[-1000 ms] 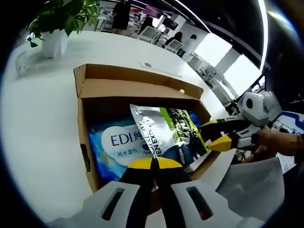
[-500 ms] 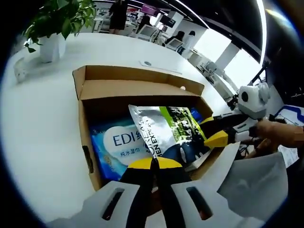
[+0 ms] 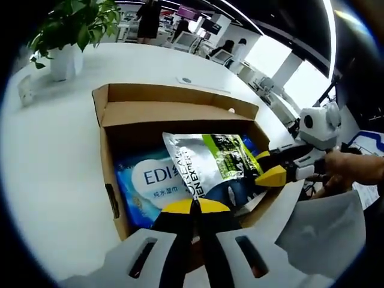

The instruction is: Operate the shoe box by opening the lid, removing the specified soft item, and placing it in the target area until the item is outside and the box remains undamaged.

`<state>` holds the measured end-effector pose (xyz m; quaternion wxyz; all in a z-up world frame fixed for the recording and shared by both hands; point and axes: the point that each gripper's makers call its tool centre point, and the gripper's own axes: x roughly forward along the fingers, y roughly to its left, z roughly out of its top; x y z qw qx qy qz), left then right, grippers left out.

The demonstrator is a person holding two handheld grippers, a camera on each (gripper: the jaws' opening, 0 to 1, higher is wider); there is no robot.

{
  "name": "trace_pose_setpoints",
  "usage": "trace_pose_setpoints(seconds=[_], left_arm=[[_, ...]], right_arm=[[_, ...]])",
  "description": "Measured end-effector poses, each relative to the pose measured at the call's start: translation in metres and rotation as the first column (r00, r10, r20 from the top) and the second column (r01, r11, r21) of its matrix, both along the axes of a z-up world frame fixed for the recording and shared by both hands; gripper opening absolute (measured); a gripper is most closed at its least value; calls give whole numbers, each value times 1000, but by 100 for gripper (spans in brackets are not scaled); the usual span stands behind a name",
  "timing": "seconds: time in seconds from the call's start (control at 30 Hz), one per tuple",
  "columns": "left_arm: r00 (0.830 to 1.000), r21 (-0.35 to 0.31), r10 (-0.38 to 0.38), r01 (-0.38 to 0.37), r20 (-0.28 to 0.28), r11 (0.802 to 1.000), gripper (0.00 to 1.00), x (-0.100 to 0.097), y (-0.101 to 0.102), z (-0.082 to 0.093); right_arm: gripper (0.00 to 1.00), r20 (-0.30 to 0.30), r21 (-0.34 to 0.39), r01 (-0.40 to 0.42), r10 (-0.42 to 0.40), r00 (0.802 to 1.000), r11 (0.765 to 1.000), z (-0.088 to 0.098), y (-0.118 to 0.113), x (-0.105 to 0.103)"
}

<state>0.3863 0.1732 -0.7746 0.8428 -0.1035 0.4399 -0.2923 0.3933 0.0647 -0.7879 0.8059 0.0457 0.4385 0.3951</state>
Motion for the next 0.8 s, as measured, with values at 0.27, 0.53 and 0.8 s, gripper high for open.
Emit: trace_pose_setpoints(seconds=[0.27, 0.53, 0.8], left_arm=[[1000, 1, 2, -2, 12, 1000, 0, -3, 0, 4], [1000, -15, 19, -19, 19, 1000, 0, -2, -1, 13], [999, -13, 16, -16, 37, 1000, 0, 0, -8, 25]], right_arm=[[8, 36, 1, 22, -22, 999, 1000, 8, -5, 3], [2, 59, 17, 36, -37, 998, 999, 21, -8, 10], [1, 65, 25, 43, -45, 997, 999, 37, -14, 12]])
